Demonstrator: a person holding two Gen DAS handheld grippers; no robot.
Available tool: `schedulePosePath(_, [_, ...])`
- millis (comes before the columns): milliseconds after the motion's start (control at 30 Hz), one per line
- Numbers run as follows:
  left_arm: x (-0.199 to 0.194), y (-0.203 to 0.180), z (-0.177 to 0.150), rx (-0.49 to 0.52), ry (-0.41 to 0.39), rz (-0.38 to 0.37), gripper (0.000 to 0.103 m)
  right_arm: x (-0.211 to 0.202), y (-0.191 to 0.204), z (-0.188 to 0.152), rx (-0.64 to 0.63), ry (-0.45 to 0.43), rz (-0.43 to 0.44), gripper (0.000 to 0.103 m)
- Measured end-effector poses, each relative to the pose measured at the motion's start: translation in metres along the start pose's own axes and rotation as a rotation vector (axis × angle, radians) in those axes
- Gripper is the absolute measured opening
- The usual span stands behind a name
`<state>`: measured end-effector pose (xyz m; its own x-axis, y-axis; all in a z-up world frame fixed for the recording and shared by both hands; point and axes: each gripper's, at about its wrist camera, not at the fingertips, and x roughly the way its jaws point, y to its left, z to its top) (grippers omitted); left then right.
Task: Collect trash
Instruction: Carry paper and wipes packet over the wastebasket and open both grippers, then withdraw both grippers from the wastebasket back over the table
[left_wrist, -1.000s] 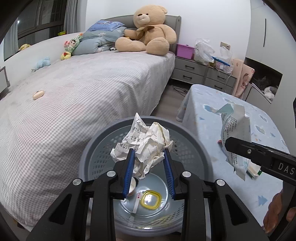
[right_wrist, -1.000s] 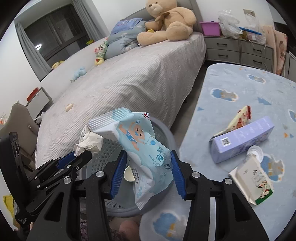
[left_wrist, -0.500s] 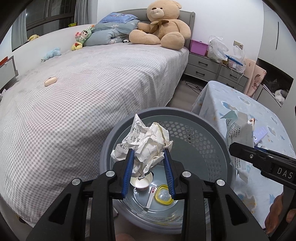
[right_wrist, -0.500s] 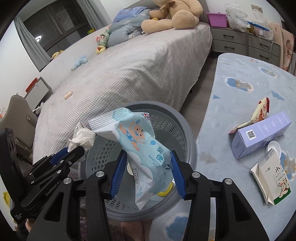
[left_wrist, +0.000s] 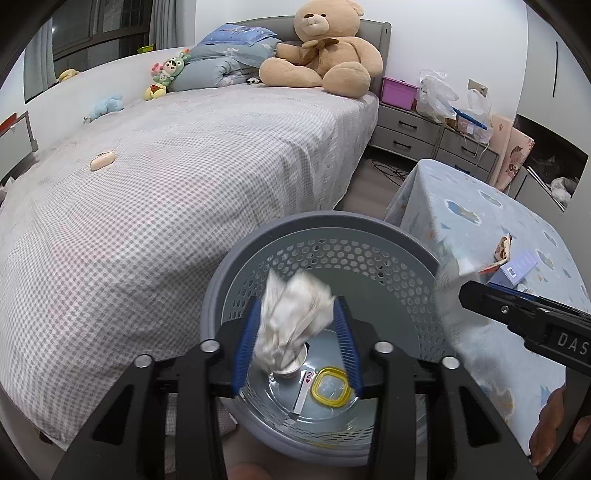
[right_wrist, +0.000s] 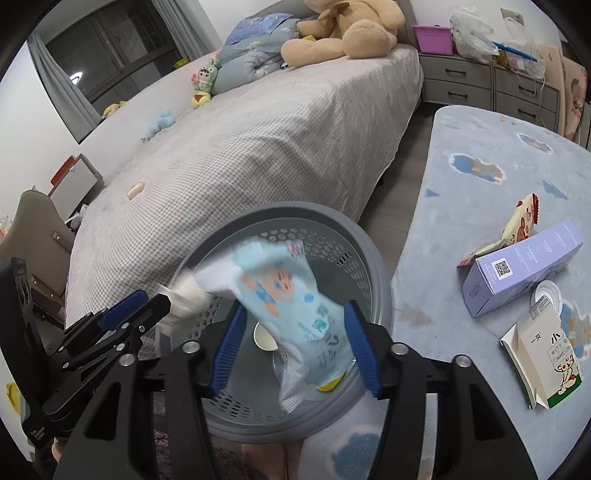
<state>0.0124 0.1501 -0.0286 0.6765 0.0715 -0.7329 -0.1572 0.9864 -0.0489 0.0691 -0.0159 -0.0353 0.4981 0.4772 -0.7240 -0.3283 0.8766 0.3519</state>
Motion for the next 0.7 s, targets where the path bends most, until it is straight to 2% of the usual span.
schedulePosePath(67, [-0.0016,0.0008,0.0001,-0.005,-0.009,0.006,0.056,-0.0014,0.0003,0.0002,0.000,-0.007,-0.001,0.060])
schedulePosePath(333, [-0.0031,0.0038,0.0001,-0.012,-0.010,0.016,0.056,-0.0012,0.0004,0.0003,0.000,-0.004,-0.003,0.061])
schedulePosePath(700, [-0.0043,0.0038,0.0006,-0.015,-0.015,0.027,0.062,-0.0020,0.0002,0.0004,0.003,-0.001,-0.004,0.063])
